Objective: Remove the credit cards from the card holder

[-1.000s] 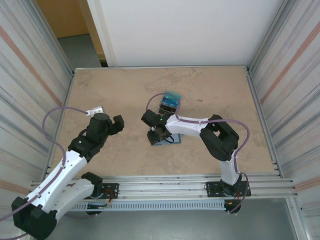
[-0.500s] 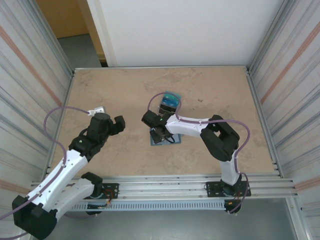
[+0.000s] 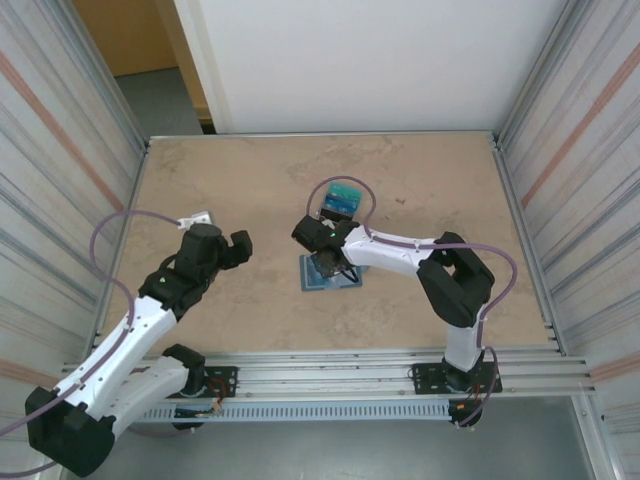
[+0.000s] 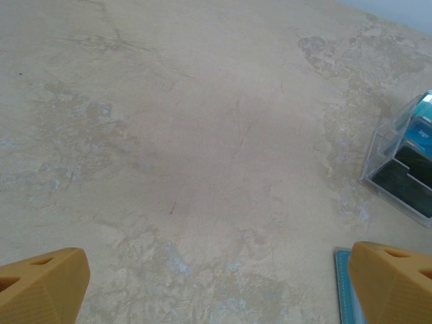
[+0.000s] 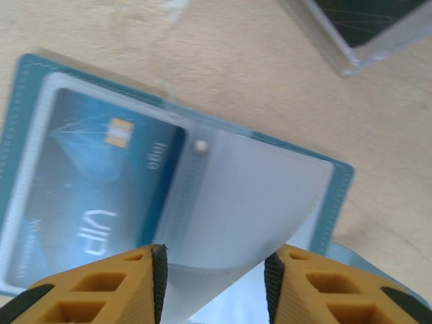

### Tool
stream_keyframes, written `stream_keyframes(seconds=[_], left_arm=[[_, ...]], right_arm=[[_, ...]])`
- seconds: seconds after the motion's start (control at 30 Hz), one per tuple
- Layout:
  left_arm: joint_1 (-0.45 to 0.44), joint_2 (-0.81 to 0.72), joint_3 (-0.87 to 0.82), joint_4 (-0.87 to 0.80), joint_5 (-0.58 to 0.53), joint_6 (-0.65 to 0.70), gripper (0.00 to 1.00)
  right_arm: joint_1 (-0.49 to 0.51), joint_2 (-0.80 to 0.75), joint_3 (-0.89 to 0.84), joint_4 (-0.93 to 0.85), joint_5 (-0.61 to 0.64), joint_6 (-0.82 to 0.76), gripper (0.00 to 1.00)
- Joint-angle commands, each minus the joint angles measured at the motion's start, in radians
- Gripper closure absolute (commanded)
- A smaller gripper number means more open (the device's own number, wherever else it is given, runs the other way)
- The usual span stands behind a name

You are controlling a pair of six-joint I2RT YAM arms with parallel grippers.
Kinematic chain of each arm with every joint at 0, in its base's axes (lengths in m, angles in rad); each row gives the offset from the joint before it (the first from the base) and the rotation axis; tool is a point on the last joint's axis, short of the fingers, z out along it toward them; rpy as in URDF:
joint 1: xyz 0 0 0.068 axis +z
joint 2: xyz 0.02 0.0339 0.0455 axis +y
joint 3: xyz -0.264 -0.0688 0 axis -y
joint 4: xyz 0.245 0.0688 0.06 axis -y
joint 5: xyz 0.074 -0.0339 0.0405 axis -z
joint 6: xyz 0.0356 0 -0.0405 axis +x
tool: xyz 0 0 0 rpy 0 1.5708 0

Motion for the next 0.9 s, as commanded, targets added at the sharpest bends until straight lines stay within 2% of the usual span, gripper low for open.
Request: stream_keyframes(seconds=[0.0,0.23,0.5,0.63,0.87], left_arm=[[0.005,0.024,0.038,0.023,0.033,0.026,0.01],[-0.012,0.106,0.05,0.051,0.089,0.056,0.01],[-0.183,0.322,0.105,0.059,-0.045,0.103,0.01],[-0.226,0.436,0.123,0.087,-0.051,0.088,0.01],[-0.266,0.589,0.13,0.185,-0.008,0.049,0.01]], right_arm=[[-0.023,-0.047,-0.041,-0.017,0.04,0.035,0.6],[-0.059,-0.098,-0.126,0.012,0.014,0.051,0.65],[-0.101,-0.174,-0.182,0.043,-0.025,0.08,0.66],[-0.126,-0.241,-0.2,0.058,-0.045,0.107,0.67],[-0.181,-0.38,-0.254,0.153,-0.189,0.156,0.67]])
